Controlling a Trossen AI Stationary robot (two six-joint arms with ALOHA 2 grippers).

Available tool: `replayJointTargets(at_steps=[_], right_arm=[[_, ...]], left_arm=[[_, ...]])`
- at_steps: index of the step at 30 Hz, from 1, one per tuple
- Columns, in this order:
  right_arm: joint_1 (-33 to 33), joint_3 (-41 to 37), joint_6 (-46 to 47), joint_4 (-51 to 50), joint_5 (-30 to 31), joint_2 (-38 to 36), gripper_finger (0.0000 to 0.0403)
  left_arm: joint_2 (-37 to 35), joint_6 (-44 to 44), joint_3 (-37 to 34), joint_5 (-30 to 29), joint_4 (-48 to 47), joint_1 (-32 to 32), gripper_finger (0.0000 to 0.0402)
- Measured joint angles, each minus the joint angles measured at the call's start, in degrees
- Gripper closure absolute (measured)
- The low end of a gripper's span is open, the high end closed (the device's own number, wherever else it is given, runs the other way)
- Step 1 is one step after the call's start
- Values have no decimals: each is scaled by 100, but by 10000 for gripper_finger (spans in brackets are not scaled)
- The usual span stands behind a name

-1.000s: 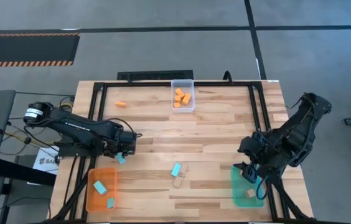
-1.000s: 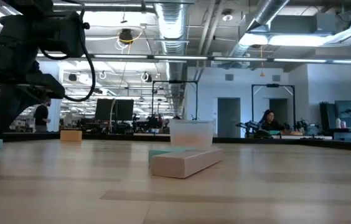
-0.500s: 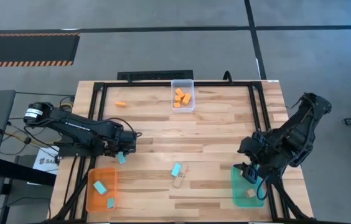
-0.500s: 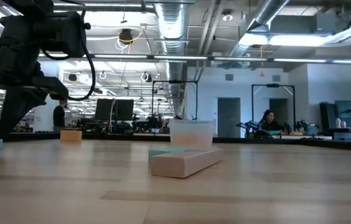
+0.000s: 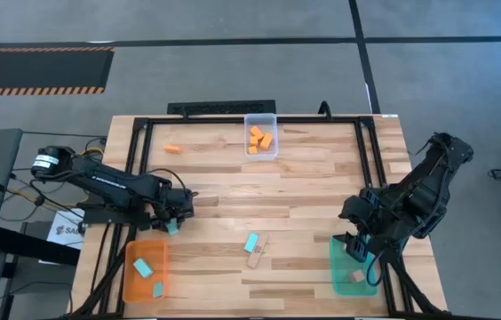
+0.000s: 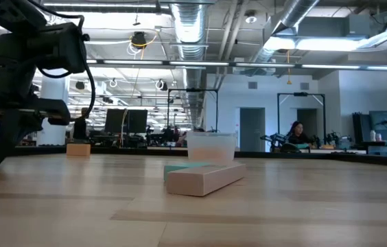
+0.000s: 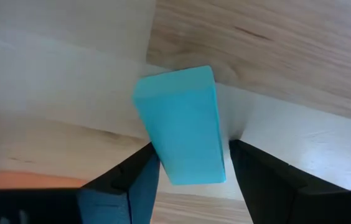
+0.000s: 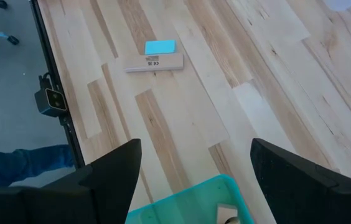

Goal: Sort & place blocks by color
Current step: Put the sky blue block into the transparent orange bin

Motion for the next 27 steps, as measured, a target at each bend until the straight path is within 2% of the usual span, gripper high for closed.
replayJointTargets(at_steps=[7, 16, 22, 25, 27], right_arm=[[0, 0, -214, 85, 3, 2, 81], [-2, 0, -278, 84, 3, 2, 81], [-7, 0, -278, 83, 5, 2, 81], [-16, 0, -278, 84, 30, 2, 81], [-72, 0, -280, 92, 39, 2, 81]], left_arm=[[0, 202, 6, -105, -30, -5, 218], [2, 365, 6, -146, -19, 0, 300], [-26, 767, 235, -365, -96, 97, 300], [-29, 1192, 516, -953, -45, 301, 300], [-29, 1511, 748, -1033, -31, 430, 298]])
